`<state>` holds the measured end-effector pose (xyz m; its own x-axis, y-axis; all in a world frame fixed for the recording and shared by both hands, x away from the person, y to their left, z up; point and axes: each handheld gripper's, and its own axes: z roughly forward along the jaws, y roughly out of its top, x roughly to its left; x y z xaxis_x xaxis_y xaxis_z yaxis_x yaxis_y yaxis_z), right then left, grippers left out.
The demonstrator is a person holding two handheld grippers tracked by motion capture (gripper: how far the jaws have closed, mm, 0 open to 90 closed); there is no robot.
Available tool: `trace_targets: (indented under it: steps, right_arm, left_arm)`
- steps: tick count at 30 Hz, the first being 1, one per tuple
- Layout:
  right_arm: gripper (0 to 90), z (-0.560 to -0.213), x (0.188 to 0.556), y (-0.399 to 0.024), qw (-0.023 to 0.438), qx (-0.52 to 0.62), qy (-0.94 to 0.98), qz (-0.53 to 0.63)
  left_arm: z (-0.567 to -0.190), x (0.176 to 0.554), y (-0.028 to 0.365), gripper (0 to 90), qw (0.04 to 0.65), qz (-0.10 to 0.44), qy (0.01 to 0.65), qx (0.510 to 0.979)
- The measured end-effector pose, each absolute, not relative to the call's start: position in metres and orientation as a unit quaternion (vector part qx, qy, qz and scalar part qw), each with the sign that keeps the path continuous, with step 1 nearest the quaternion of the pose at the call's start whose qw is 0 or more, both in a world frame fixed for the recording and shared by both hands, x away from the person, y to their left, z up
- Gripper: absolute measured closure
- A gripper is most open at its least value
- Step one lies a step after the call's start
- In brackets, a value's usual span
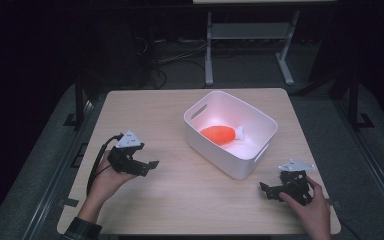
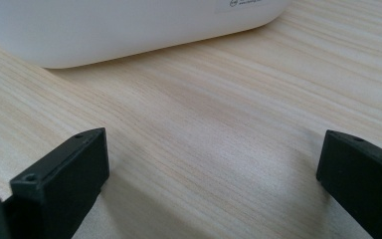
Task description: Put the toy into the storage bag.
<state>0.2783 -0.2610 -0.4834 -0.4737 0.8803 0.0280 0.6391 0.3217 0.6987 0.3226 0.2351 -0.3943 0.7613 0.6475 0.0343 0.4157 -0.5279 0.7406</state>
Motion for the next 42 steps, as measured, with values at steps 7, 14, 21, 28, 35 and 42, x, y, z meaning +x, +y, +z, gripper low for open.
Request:
trace_targets:
  steps: [7, 14, 21, 28, 35, 42]
  right_arm:
    - [0.0, -0.483, 0.278, -0.261, 0.182, 0.479, 0.792, 0.331]
    - [0.0, -0.483, 0.278, -0.261, 0.182, 0.480, 0.792, 0.331]
    - [0.0, -0.483, 0.278, -0.261, 0.182, 0.480, 0.792, 0.331]
    - [0.0, -0.483, 0.278, -0.261, 0.182, 0.480, 0.792, 0.330]
    - [0.0, -0.483, 0.278, -0.261, 0.182, 0.480, 0.792, 0.331]
    - [0.0, -0.483, 0.278, -0.261, 0.182, 0.480, 0.792, 0.331]
  left_arm:
    - [-0.414, 0.305, 0.244, 14.3, 0.382, 0.167, 0.317, 0.852]
    - [-0.427, 0.292, 0.252, 14.4, 0.383, 0.176, 0.323, 0.847]
    - [-0.441, 0.282, 0.261, 14.4, 0.379, 0.168, 0.338, 0.845]
    - [-0.456, 0.275, 0.266, 14.3, 0.367, 0.168, 0.345, 0.847]
    - [-0.466, 0.272, 0.269, 14.3, 0.359, 0.171, 0.348, 0.849]
    - [-0.475, 0.272, 0.268, 12.9, 0.358, 0.166, 0.349, 0.850]
